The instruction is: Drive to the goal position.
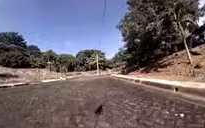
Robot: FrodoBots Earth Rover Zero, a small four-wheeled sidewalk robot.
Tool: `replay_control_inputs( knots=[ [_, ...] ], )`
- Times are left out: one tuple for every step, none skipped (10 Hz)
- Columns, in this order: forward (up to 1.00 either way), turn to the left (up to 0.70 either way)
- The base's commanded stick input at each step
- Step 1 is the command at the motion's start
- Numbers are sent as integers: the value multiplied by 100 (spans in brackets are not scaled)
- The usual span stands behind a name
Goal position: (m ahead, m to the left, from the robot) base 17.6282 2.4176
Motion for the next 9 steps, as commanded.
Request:
replay_control_inputs(
  knots=[
    [100, 0],
    [100, 0],
    [100, 0],
    [100, 0],
    [100, 0],
    [100, 0],
    [100, 0],
    [100, 0],
    [100, 0]
  ],
)
